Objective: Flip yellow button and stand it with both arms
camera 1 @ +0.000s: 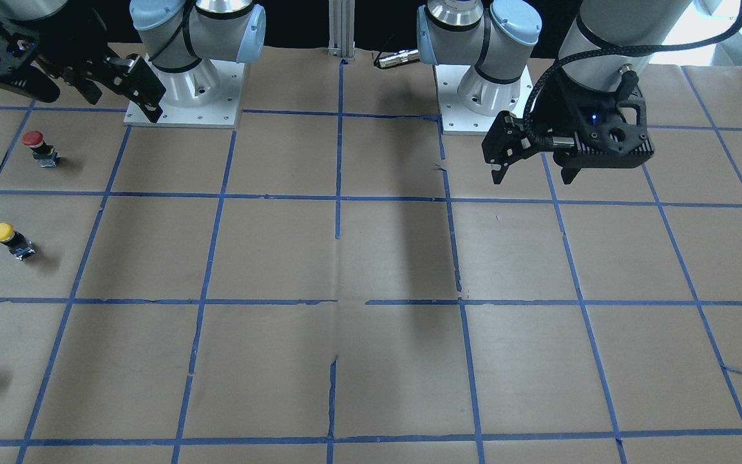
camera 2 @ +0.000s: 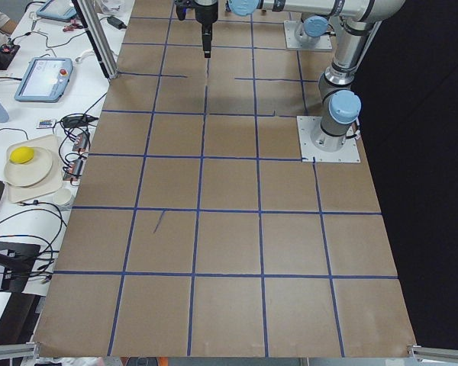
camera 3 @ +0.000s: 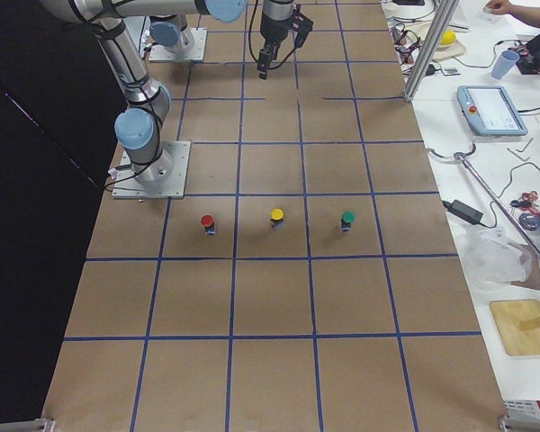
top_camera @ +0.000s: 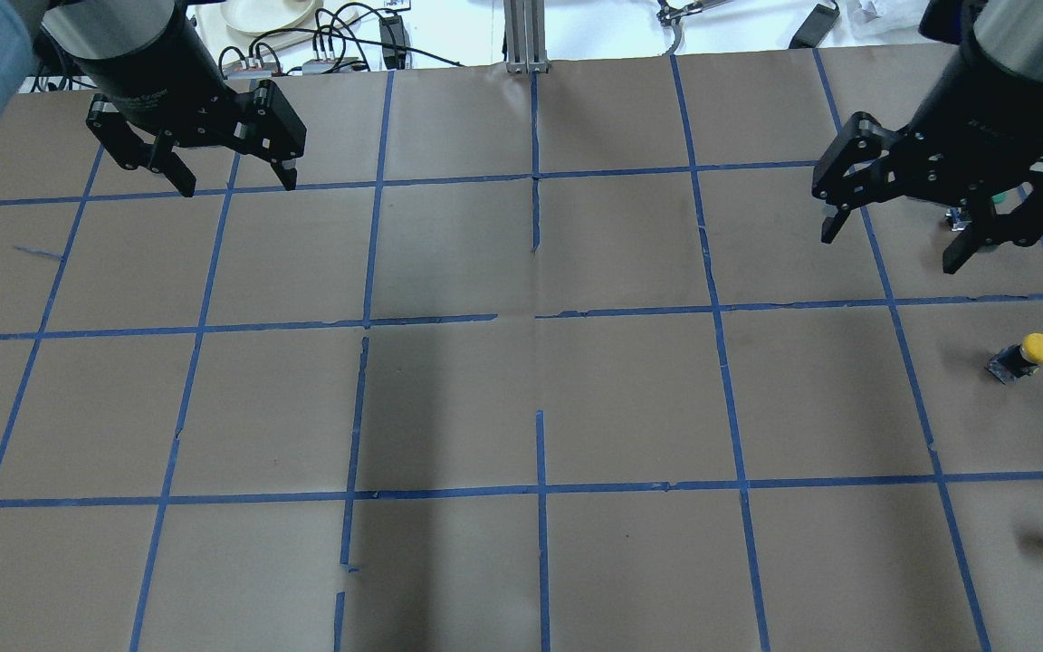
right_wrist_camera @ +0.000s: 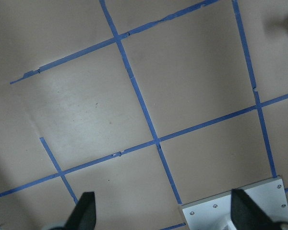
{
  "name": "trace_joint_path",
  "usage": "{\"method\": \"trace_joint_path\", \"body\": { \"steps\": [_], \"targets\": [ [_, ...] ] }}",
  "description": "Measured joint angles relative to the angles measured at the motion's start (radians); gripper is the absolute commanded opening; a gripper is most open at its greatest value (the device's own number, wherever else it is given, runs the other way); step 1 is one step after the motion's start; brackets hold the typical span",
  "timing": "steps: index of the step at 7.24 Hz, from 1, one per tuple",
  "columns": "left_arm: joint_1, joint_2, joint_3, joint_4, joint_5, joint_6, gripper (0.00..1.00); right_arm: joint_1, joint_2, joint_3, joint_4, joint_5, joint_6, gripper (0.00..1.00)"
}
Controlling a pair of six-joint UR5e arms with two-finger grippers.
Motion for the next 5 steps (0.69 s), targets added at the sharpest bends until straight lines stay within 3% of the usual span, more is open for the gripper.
{"method": "trace_joint_path", "body": {
  "steps": [5],
  "targets": [
    [-0.001,0.007,0.001,-0.013,-0.003,0.000,0.97,0.049,-0.035,0.035,-0.060,-0.043,0.019,1.00]
  ]
}}
